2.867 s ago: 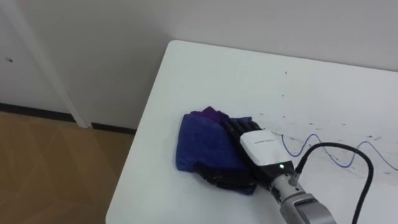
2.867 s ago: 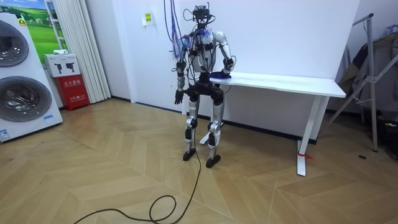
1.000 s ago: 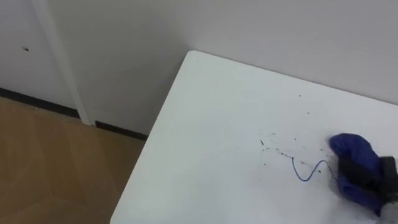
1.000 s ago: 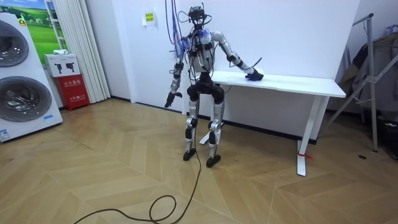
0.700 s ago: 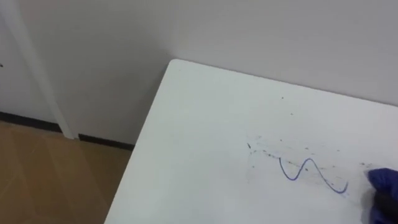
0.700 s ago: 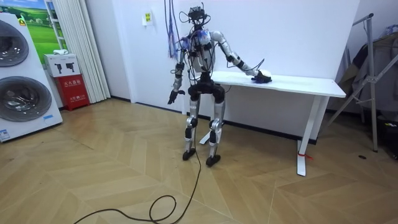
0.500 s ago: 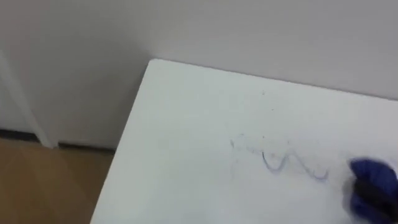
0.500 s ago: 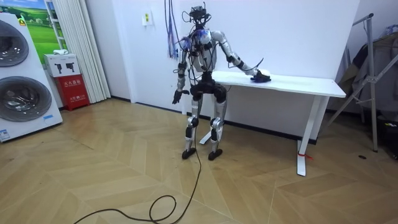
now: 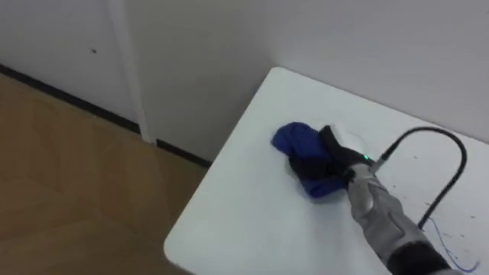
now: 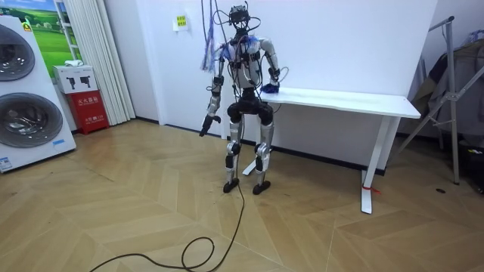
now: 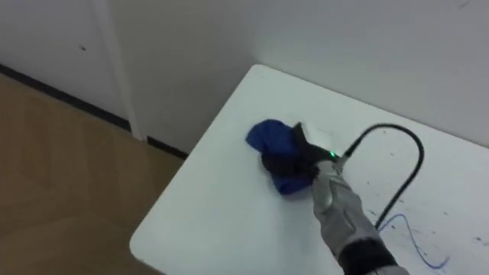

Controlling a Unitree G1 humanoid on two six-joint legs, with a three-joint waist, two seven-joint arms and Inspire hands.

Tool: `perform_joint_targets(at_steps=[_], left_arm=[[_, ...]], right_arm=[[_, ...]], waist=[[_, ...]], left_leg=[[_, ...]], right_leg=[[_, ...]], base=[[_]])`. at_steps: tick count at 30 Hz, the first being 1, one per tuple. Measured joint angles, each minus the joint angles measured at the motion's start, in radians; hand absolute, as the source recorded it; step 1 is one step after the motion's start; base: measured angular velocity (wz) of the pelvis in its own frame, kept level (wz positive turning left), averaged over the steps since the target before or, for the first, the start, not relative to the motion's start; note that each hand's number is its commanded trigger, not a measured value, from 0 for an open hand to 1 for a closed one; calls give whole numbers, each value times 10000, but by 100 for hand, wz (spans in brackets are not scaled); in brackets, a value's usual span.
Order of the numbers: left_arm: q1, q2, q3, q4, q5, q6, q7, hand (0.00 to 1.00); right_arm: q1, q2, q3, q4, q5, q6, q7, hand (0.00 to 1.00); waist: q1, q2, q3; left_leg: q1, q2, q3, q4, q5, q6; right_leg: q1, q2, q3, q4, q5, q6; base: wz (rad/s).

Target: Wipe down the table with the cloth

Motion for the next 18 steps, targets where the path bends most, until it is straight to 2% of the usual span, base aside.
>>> perform_joint_targets(at_steps=[2, 3, 5, 6, 7, 10, 12, 13, 15, 18], left_arm=[[25, 13, 56, 0, 8, -17, 1, 0], [12, 8, 66, -47, 8, -50, 3, 0], [-2, 9, 216, -171, 16, -89, 17, 0], [-19, 47, 360, -171, 27, -90, 46, 0], [-11, 43, 515, -171, 134, -96, 76, 0], [-85, -2, 860, -203, 310, -255, 262, 0], [-34, -8, 1063, -266, 311, -317, 345, 0], [-34, -16, 1188, -297, 310, -331, 389, 0], [-11, -30, 1276, -299, 310, -386, 472, 0], [17, -39, 1340, -291, 294, -437, 490, 0]], right_arm=[[688, -149, -396, 2, -6, -298, -652, 100], [1157, -385, -642, 8, 154, -502, -1100, 100], [1798, -607, -1204, 76, 346, -613, -1792, 100], [2088, -735, -1470, 319, 429, -721, -2253, 100], [2366, -830, -1781, 468, 600, -794, -2599, 100], [3112, -847, -2773, 635, 979, -809, -3328, 100], [3300, -867, -3340, 1034, 1154, -835, -3628, 100], [3428, -907, -3673, 1262, 1336, -837, -3767, 100], [3566, -1023, -4114, 1551, 1538, -837, -3783, 100], [3591, -1231, -4504, 1875, 1860, -826, -3675, 100]], waist=[[-277, 75, -56], [-495, 141, -102], [-655, 219, -186], [-904, 222, -244], [-1090, 233, -254], [-1579, 222, -274], [-1841, 193, -305], [-1904, 168, -341], [-2012, 129, -361], [-2122, 117, -362]], left_leg=[[112, -52, 268, -33, 13, 38], [160, -73, 468, -52, 0, 78], [275, -74, 712, -154, -9, 125], [277, -78, 782, -165, -28, 155], [320, -64, 994, -168, -41, 172], [394, -66, 1013, -168, -81, 210], [462, -55, 1006, -150, -130, 224], [467, -48, 1016, -130, -171, 238], [468, -48, 989, -68, -203, 247], [475, -52, 996, -14, -238, 251]], right_leg=[[219, -105, 60, 4, -89, 141], [304, -166, 175, -1, -138, 220], [356, -204, 264, 23, -162, 264], [386, -206, 336, 31, -173, 285], [455, -201, 460, 33, -177, 296], [534, -205, 459, 42, -168, 314], [625, -204, 465, 35, -172, 331], [634, -202, 469, 35, -175, 337], [682, -207, 398, 40, -165, 353], [706, -206, 443, 39, -160, 361]], base=[[43], [20], [-2], [-11], [-9], [-1], [5], [0], [2], [-2]])
